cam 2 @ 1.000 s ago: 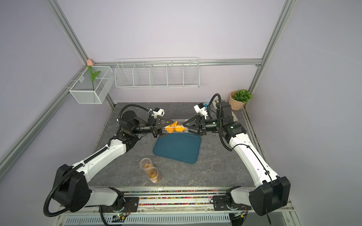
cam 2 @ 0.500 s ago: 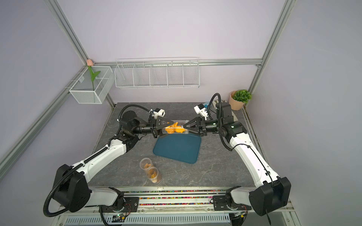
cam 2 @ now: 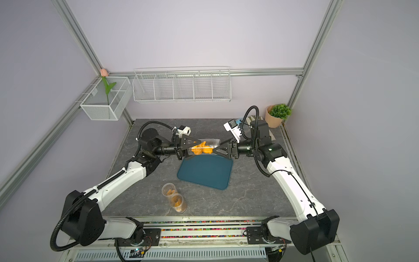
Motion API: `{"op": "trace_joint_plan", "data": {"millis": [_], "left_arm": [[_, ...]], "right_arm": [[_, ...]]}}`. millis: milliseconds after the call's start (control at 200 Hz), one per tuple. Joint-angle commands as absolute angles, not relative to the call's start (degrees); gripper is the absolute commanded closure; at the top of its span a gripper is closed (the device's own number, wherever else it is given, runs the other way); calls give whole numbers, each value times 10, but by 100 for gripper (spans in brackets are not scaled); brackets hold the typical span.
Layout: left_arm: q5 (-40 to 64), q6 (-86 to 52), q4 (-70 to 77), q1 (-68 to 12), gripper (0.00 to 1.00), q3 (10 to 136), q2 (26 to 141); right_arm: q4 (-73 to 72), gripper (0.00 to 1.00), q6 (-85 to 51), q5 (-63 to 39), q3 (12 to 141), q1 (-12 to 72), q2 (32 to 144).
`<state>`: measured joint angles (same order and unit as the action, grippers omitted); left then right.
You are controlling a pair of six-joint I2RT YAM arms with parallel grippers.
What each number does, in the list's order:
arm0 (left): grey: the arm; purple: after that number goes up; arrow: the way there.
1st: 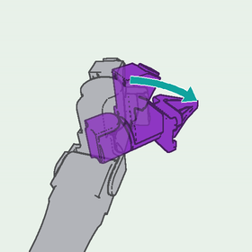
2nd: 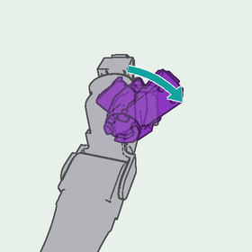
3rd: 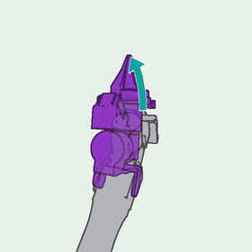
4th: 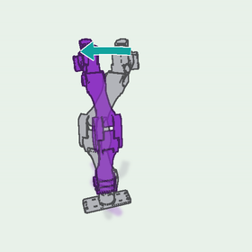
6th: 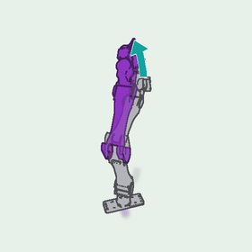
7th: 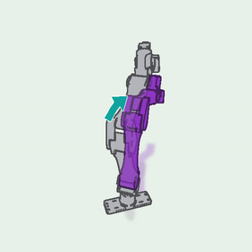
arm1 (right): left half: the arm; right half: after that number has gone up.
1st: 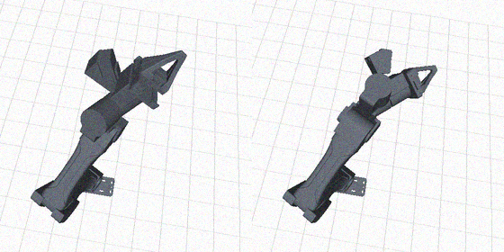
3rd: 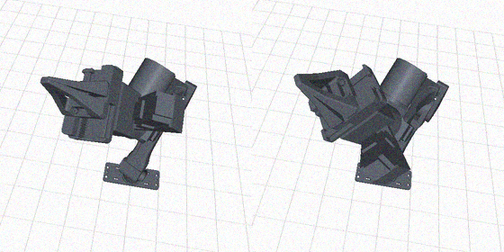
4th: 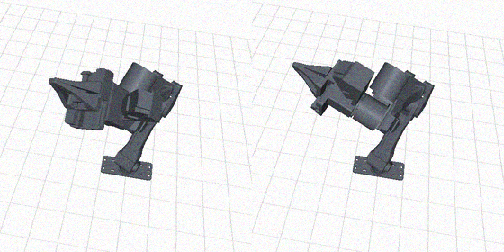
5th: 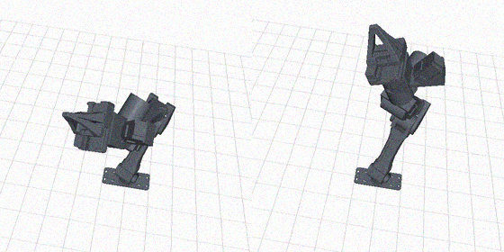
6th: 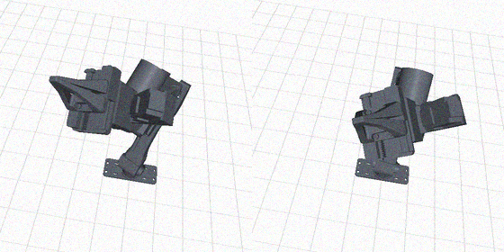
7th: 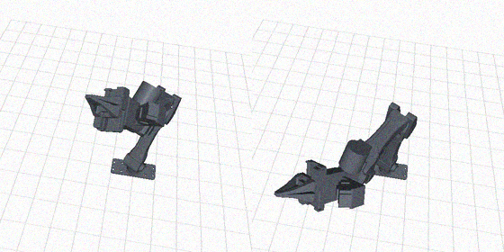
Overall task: Pour the cookies out of the jar
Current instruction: Unscrew the lid from the jar.
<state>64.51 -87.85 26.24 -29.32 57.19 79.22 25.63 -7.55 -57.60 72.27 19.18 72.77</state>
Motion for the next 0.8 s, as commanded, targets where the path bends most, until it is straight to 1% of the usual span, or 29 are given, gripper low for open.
{"op": "trace_joint_plan", "data": {"millis": [0, 245, 430, 515, 560, 620, 730, 795], "left_arm": [[657, -891, 282, -300, 36, 584, 788], [657, -889, 278, -300, 36, 586, 787], [657, -889, 281, -301, 36, 601, 798], [658, -890, 283, -301, 36, 602, 802], [657, -889, 284, -301, 36, 602, 804], [657, -890, 287, -301, 36, 601, 805], [657, -891, 293, -300, 36, 599, 805], [657, -892, 296, -301, 37, 596, 804]], "right_arm": [[239, 32, 8, -560, 719, 197, 737], [233, 30, -12, -558, 678, 176, 687], [230, 29, -50, -551, 640, 135, 640], [210, 29, -87, -544, 621, 121, 617], [183, 29, -119, -541, 604, 99, 606], [195, 29, -130, -510, 593, 93, 595], [306, 29, -99, -413, 598, 83, 598], [357, 29, -93, -375, 599, 77, 607]]}}
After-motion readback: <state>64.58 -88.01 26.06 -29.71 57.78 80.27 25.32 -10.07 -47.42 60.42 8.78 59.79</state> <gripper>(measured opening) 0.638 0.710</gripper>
